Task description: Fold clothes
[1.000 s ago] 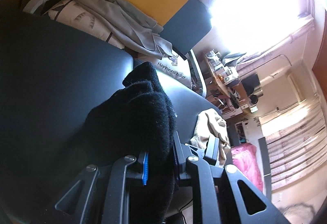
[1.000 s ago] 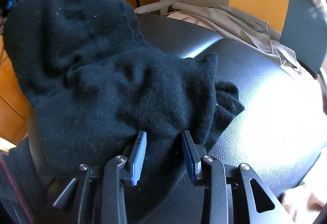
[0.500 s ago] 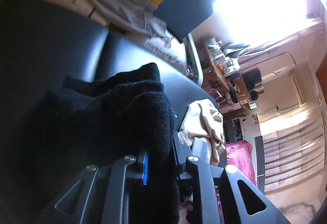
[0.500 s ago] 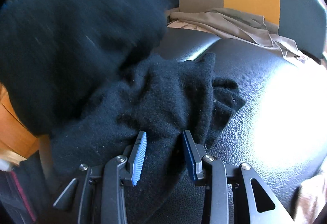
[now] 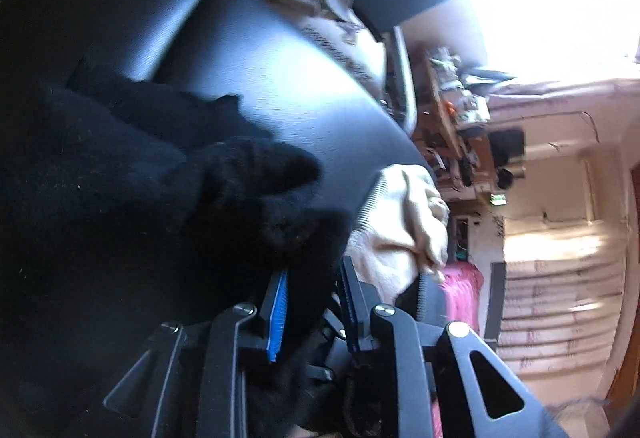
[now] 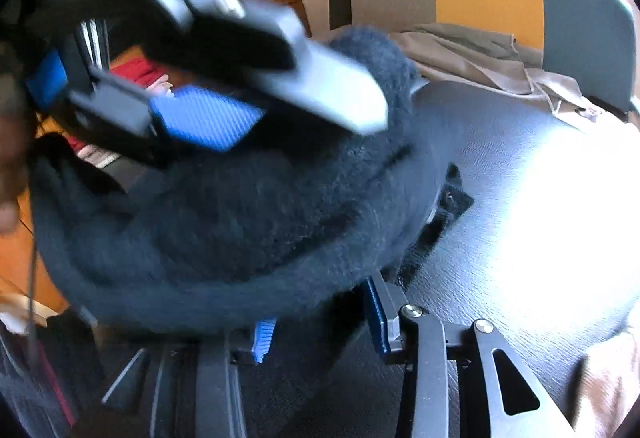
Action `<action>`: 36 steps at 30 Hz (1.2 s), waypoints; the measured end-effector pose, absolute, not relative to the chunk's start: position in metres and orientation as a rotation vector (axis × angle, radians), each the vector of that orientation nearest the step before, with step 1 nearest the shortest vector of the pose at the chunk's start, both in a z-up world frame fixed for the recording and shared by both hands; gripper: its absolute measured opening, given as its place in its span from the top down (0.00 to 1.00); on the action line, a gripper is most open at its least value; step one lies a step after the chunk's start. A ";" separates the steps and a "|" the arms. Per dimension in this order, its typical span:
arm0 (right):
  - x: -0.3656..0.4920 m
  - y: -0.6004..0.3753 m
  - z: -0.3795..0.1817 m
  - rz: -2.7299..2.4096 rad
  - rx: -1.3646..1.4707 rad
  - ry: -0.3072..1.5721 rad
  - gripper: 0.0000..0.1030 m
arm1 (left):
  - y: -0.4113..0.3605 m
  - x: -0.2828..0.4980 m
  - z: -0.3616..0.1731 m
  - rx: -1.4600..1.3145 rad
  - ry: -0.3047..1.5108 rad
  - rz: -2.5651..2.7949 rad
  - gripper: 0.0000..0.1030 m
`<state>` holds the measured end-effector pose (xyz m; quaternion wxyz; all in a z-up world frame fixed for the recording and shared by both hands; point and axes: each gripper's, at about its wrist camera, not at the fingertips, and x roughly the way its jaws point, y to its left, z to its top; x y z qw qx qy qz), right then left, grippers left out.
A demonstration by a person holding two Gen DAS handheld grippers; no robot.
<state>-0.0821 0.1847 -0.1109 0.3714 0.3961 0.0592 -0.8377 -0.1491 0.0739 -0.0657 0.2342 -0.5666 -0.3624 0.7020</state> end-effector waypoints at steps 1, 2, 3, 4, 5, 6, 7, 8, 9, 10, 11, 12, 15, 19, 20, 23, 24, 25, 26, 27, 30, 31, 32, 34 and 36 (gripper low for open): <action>-0.078 0.188 -0.110 -2.156 1.018 0.161 0.49 | 0.072 -0.147 -0.057 -1.525 -0.997 1.905 0.79; -0.074 0.192 -0.109 -2.165 1.023 0.172 0.43 | 0.069 -0.145 -0.046 -1.494 -0.987 1.901 0.79; -0.068 0.196 -0.108 -2.175 1.033 0.189 0.43 | 0.065 -0.142 -0.037 -1.463 -0.968 1.913 0.79; -0.062 0.202 -0.107 -2.185 1.045 0.206 0.43 | 0.059 -0.139 -0.028 -1.430 -0.944 1.934 0.79; -0.056 0.209 -0.106 -2.197 1.058 0.220 0.43 | 0.049 -0.134 -0.019 -1.395 -0.913 1.967 0.79; -0.050 0.216 -0.105 -2.208 1.072 0.235 0.42 | 0.039 -0.130 -0.011 -1.358 -0.883 1.998 0.77; -0.044 0.224 -0.104 -2.220 1.085 0.250 0.42 | 0.027 -0.126 -0.006 -1.336 -0.863 2.037 0.77; -0.037 0.232 -0.102 -2.232 1.099 0.260 0.42 | 0.012 -0.123 -0.005 -1.328 -0.854 2.084 0.77; -0.029 0.240 -0.099 -2.242 1.114 0.255 0.42 | -0.003 -0.119 -0.005 -1.319 -0.846 2.131 0.77; -0.024 0.245 -0.096 -2.247 1.122 0.237 0.41 | -0.019 -0.116 -0.007 -1.319 -0.838 2.180 0.77; -0.018 0.249 -0.091 -2.248 1.124 0.210 0.41 | -0.036 -0.113 -0.012 -1.332 -0.834 2.228 0.77; -0.011 0.249 -0.084 -2.234 1.113 0.180 0.42 | -0.052 -0.109 -0.019 -1.352 -0.836 2.270 0.77; 0.014 0.230 -0.060 -2.140 1.039 0.101 0.42 | -0.086 -0.094 -0.044 -1.393 -0.829 2.360 0.77; 0.028 0.191 -0.048 -2.075 0.993 0.062 0.42 | -0.091 -0.077 -0.073 -1.397 -0.742 2.381 0.77; 0.029 0.181 -0.048 -2.069 0.996 0.072 0.42 | -0.086 -0.074 -0.077 -1.378 -0.718 2.363 0.77; 0.020 0.158 -0.062 -2.045 1.096 0.118 0.60 | -0.074 -0.068 -0.075 -1.280 -0.653 2.334 0.77; 0.016 0.154 -0.067 -2.040 1.137 0.122 0.73 | -0.069 -0.068 -0.073 -1.232 -0.630 2.321 0.77; 0.012 0.153 -0.071 -2.034 1.173 0.112 0.89 | -0.063 -0.069 -0.072 -1.192 -0.602 2.310 0.77; 0.007 0.158 -0.071 -2.025 1.193 0.069 0.90 | -0.056 -0.071 -0.070 -1.160 -0.570 2.302 0.77; 0.005 0.164 -0.074 -2.020 1.217 0.029 0.90 | -0.049 -0.073 -0.070 -1.137 -0.535 2.291 0.77; 0.013 0.193 -0.094 -2.032 1.316 -0.070 0.90 | -0.027 -0.081 -0.079 -1.132 -0.436 2.253 0.76; 0.015 0.202 -0.101 -2.035 1.349 -0.103 0.90 | -0.020 -0.085 -0.085 -1.144 -0.407 2.241 0.76; 0.018 0.212 -0.107 -2.037 1.381 -0.137 0.90 | -0.014 -0.088 -0.091 -1.163 -0.382 2.226 0.76; 0.022 0.231 -0.122 -2.040 1.406 -0.245 0.94 | -0.012 -0.090 -0.099 -1.179 -0.354 2.225 0.77; 0.027 0.241 -0.122 -2.055 1.392 -0.302 0.92 | -0.014 -0.084 -0.096 -1.152 -0.345 2.243 0.77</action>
